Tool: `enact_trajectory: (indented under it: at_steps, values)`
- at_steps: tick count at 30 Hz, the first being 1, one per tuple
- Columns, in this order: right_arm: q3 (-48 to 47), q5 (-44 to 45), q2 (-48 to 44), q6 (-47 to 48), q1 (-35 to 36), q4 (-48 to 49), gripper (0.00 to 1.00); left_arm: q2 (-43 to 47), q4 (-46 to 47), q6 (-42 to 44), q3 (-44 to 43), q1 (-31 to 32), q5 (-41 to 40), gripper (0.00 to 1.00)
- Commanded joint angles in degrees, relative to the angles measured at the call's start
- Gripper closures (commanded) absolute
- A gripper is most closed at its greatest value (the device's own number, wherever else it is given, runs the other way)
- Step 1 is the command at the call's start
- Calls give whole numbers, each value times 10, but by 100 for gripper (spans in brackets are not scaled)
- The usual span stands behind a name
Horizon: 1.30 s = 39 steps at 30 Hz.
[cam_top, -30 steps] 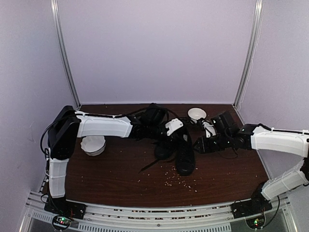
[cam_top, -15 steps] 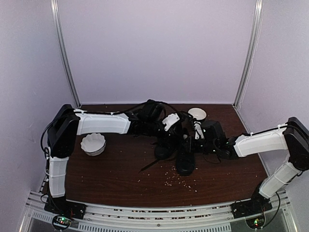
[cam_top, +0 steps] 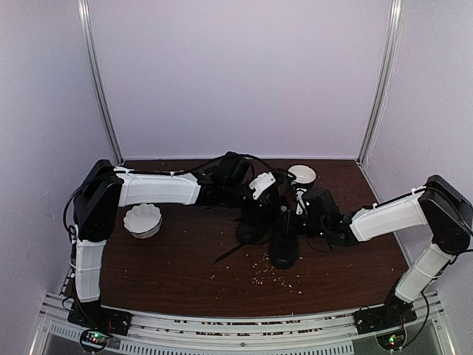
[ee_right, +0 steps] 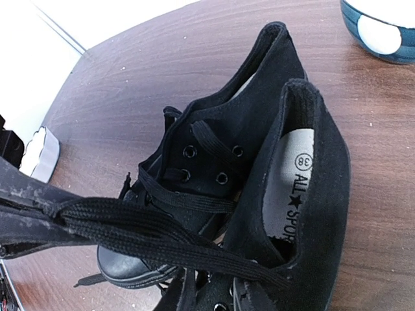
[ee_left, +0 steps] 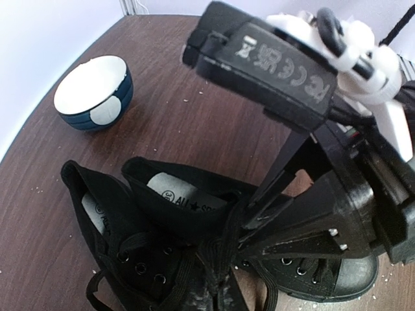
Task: Tie the shoes
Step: Pull the crossed shoelace from the shoe.
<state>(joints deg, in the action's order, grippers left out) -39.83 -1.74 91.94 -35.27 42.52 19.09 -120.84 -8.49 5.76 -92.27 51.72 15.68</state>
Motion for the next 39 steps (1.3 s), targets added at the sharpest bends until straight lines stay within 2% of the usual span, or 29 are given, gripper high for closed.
enact_trajectory:
  at_steps: [1,13,15,18,22,26,32,38,39]
  values:
    - [-10,4,23,4,3,35,79,-9,37,-8,-12,-5,12,100]
    - [-35,6,56,10,2,41,80,-9,39,-11,-14,-5,20,100]
    - [-37,11,58,9,1,42,85,-9,38,-11,-14,-5,20,100]
    - [-36,21,55,10,0,34,99,-6,38,-11,-13,-6,19,100]
    - [-19,10,30,21,-2,23,100,-2,42,-15,-7,-9,20,100]
    - [6,-25,-32,44,-2,-9,100,0,41,-17,-5,-13,20,100]
    - [17,-153,-110,74,-18,-107,100,0,40,-10,0,-13,35,100]
    - [27,-199,-152,89,-63,-179,100,3,41,-3,4,-13,70,100]
    - [28,-209,-154,94,-68,-187,100,3,37,1,2,-13,78,96]
